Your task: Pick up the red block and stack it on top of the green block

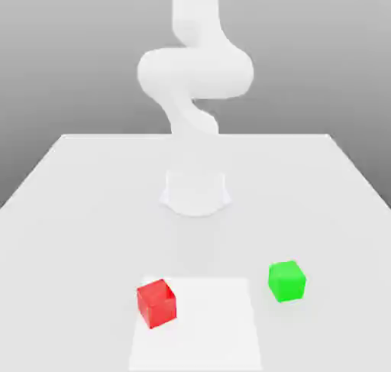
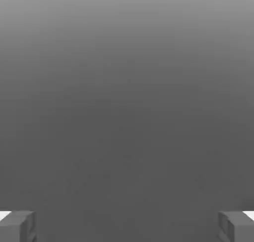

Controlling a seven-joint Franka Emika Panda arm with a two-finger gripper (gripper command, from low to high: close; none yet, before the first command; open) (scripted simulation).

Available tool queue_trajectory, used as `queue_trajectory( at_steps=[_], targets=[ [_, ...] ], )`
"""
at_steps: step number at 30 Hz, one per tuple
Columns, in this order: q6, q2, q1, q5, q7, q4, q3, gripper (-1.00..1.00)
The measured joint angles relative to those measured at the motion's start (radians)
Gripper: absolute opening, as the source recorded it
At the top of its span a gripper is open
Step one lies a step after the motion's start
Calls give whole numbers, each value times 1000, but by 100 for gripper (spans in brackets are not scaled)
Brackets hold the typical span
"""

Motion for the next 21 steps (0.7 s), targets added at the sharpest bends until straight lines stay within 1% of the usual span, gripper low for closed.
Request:
queue_trajectory(
  at_steps=[4, 7, 12, 14, 16, 20, 21],
  targets=[
    [82, 162, -12, 81, 99, -78, -21, 0],
    [140, 277, -24, 123, 180, -133, -22, 0],
    [240, 462, -53, 151, 345, -225, -7, 0],
    [282, 533, -73, 143, 425, -263, 5, 0],
    [326, 602, -89, 114, 521, -301, 9, 0],
    [413, 729, -124, -11, 751, -374, -12, 0],
    [434, 756, -125, -29, 778, -379, -16, 0]
  ],
)
